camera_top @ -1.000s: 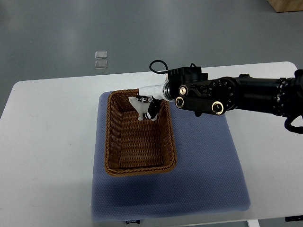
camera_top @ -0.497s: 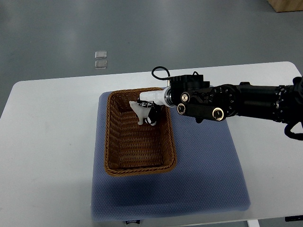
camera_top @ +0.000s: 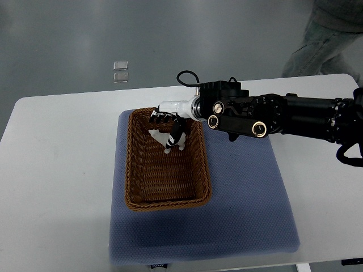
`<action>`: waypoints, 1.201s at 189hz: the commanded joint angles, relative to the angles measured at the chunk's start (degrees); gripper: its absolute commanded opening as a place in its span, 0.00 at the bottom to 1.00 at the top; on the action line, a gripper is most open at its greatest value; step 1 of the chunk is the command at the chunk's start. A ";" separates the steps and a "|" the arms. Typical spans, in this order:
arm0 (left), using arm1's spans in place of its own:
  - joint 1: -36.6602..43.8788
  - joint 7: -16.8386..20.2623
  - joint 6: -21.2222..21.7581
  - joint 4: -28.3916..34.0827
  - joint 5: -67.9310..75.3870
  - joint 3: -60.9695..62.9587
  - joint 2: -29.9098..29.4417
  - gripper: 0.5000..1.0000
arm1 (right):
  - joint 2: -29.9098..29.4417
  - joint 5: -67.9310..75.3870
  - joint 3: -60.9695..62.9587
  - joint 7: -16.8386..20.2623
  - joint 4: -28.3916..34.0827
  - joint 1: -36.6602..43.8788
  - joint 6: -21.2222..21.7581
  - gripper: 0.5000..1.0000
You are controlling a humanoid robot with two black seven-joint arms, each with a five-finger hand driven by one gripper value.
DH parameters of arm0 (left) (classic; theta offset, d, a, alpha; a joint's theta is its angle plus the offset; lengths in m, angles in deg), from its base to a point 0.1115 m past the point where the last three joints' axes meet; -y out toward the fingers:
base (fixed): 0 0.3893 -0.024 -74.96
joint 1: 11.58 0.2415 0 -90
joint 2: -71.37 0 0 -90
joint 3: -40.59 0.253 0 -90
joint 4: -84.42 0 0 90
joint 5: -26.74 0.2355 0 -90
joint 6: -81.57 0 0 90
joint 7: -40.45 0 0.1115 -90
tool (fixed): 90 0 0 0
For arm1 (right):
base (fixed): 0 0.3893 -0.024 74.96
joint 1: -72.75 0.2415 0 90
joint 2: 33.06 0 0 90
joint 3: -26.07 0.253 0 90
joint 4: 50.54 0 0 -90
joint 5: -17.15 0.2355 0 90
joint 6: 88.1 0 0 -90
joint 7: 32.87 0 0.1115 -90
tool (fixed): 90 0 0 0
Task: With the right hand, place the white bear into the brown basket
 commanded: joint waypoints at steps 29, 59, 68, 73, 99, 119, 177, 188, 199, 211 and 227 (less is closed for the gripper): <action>0.17 0.00 0.01 0.02 -0.10 0.00 0.00 1.00 | 0.00 0.61 9.98 -0.50 0.00 -0.62 -0.33 0.71; 0.17 0.00 -0.08 0.02 -0.01 0.00 0.00 1.00 | 4.83 0.87 22.02 -4.54 0.00 -7.39 -0.42 0.79; 0.17 0.00 0.01 0.02 -0.01 0.00 0.00 1.00 | 7.03 0.87 26.93 -5.60 0.00 -10.64 -0.33 0.79; 0.17 0.00 0.01 0.02 -0.01 0.00 0.00 1.00 | 7.73 0.87 28.96 -5.86 0.00 -12.05 -0.33 0.79; 0.17 0.00 0.01 -0.15 -0.01 0.00 0.00 1.00 | 8.61 0.87 44.61 -7.62 -0.52 -21.72 -0.16 0.84; 0.17 0.00 0.01 -0.15 -0.01 0.00 0.00 1.00 | 8.00 0.87 57.62 -8.23 -0.61 -29.19 -0.42 0.85; 0.17 0.00 -0.08 -0.24 -0.01 0.09 0.00 1.00 | 0.44 9.56 82.31 -9.64 -3.69 -40.88 0.02 0.85; 0.17 0.00 0.01 -0.24 -0.01 0.09 0.00 1.00 | 0.09 15.71 82.49 -12.18 -5.44 -40.97 0.11 0.85; 0.17 0.00 -0.08 -0.15 -0.01 0.09 0.00 1.00 | 0.18 21.43 82.66 -14.56 -7.11 -40.97 0.46 0.85; 0.17 0.00 -0.08 -0.24 -0.01 0.09 0.00 1.00 | 0.26 26.18 82.84 -15.44 -8.70 -40.79 1.07 0.85; 0.17 0.00 -0.08 -0.24 -0.01 0.09 0.00 1.00 | 0.26 30.66 82.93 -15.79 -9.58 -40.70 2.13 0.85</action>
